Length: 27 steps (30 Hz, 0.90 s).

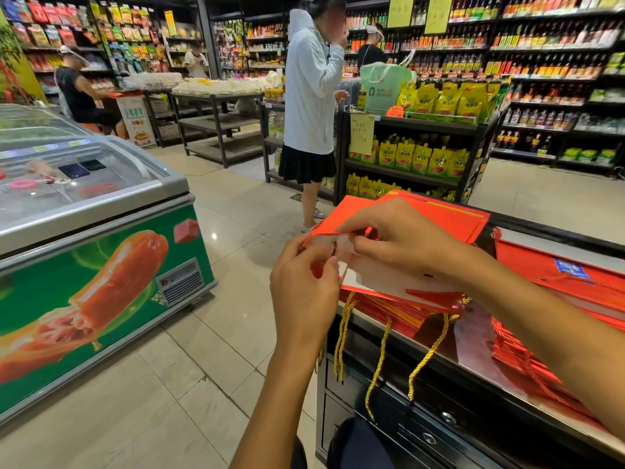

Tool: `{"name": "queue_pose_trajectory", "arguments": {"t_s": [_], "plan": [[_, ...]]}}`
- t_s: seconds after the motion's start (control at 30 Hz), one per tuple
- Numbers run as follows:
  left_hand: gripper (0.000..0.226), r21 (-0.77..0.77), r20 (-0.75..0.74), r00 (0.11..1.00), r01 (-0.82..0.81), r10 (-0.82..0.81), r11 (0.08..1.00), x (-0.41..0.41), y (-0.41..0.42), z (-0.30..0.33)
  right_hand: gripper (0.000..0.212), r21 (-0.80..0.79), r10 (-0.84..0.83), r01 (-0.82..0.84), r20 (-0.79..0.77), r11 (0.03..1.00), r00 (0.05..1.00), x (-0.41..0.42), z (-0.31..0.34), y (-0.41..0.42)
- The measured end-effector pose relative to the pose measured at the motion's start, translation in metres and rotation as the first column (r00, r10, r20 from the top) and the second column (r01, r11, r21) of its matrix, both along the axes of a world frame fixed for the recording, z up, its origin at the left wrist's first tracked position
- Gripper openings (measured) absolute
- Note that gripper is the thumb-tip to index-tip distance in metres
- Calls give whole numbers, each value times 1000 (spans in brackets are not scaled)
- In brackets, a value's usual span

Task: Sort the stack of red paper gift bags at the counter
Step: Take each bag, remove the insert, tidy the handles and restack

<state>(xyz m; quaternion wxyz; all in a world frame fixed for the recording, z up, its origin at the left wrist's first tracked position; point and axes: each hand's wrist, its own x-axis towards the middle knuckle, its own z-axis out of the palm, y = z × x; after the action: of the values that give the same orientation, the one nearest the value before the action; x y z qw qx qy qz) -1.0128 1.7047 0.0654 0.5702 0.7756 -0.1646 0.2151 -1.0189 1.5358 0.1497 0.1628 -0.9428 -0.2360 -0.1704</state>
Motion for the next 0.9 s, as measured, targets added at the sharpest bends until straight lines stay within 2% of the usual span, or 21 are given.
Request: {"name": "queue_pose_trajectory", "arguments": {"t_s": [0.07,0.2,0.27,0.4,0.47,0.53,0.63,0.7,0.9], "plan": [[6,-32,4,999,40,-40,999,-3,6,0,30,10,7,-6,-39,1000,999,0,1,3],[6,-116,-7,990,138,-140,984,-2,20,-4,23,88,44,-19,-288,996,957,3,10,-4],[6,-190,-32,986,154,-163,970,-3,25,-7,21,117,55,-16,-338,993,940,5,10,-9],[12,-439,-63,985,116,-159,891,-5,26,-9,19,9,2,0,-281,1000,960,10,-3,-14],[18,-495,-113,985,61,-134,867,-1,25,-7,14,-32,21,-29,-219,999,975,14,-10,-13],[27,-432,-249,961,0,-119,902,8,24,-2,10,-50,38,-46,-150,998,988,16,-16,-12],[38,-306,-446,869,75,-213,949,20,23,-1,9,-9,53,-53,-55,999,997,19,-21,-10],[30,-294,-470,845,124,-256,948,20,22,-6,9,55,54,-53,-16,997,998,18,-23,-9],[19,-328,-436,863,109,-253,938,13,22,-12,12,113,43,-48,46,992,998,17,-31,-8]]}}
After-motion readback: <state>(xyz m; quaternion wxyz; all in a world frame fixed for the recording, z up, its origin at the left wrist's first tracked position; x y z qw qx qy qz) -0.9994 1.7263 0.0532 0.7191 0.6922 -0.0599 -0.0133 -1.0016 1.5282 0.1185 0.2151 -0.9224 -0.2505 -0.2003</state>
